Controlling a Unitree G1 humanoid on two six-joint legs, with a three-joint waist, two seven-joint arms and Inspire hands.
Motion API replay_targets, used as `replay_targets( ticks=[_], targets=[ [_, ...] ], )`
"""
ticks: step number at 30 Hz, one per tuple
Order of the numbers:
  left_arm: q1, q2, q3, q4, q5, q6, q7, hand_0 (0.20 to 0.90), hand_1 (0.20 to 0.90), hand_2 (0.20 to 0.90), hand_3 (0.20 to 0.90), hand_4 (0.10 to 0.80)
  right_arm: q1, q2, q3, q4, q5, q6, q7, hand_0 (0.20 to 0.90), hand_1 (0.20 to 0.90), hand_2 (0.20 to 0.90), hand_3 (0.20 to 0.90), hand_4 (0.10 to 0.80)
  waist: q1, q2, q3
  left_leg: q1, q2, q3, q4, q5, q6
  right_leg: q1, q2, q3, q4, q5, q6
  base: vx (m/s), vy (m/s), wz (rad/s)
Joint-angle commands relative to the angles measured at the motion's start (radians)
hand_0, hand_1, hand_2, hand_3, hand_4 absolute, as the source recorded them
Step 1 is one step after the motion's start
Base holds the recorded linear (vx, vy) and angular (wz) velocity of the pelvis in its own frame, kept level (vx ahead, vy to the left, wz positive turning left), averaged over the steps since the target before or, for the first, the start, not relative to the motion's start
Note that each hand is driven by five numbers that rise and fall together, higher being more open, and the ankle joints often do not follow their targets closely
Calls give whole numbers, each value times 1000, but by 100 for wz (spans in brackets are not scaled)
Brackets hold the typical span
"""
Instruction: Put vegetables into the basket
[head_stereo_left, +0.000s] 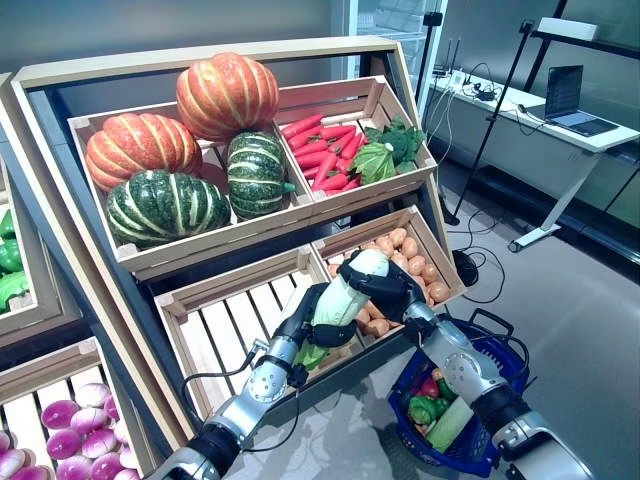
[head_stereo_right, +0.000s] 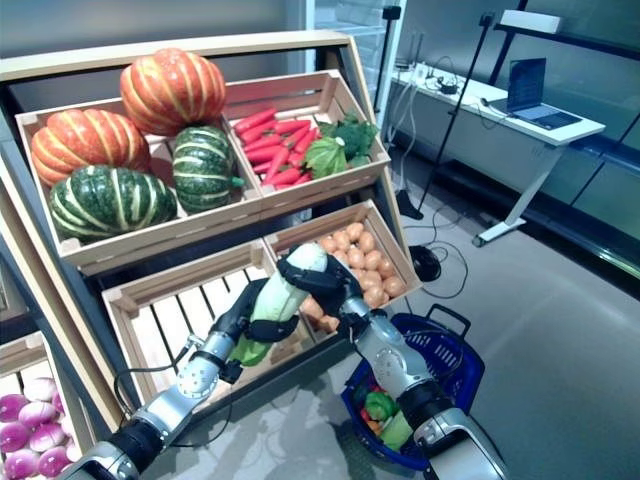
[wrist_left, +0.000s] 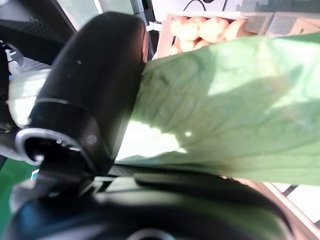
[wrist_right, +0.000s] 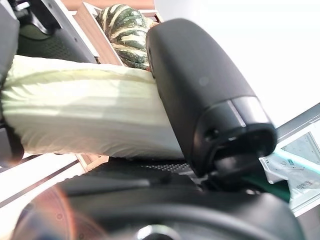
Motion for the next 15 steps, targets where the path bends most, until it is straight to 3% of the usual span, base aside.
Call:
replay_targets(
  ticks=[1, 4, 5, 15],
  targets=[
    [-200, 4, 42, -12, -1, -134, 64, 300, 300, 300, 300, 400, -154, 84, -63, -64, 104, -68, 52, 300, 300, 300, 300, 400, -3, -2, -43, 34, -72, 17, 7, -110, 65, -63, 68, 36, 0, 34, -92, 0, 0, 0],
    [-199, 2, 46, -11, 0, -124, 72, 300, 300, 300, 300, 400, -157, 82, -69, -64, 105, -75, 53, 300, 300, 300, 300, 400, -4, -2, -42, 33, -71, 19, 6, -109, 64, -64, 67, 36, 0, 35, -91, 0, 0, 0],
    [-198, 0, 51, -6, -2, -111, 76, 900, 900, 900, 900, 800, -158, 83, -73, -68, 104, -81, 48, 300, 300, 300, 300, 400, -4, -1, -43, 33, -70, 20, 6, -109, 64, -64, 68, 36, 0, 35, -92, 0, 0, 0],
    [-159, 13, 79, 72, 46, -38, 56, 900, 900, 900, 900, 800, -162, 5, -145, -112, 32, -127, 23, 300, 300, 300, 300, 400, -15, 0, -39, 30, -69, 30, 7, -109, 66, -69, 70, 44, 0, 36, -89, 0, 0, 0]
  ],
)
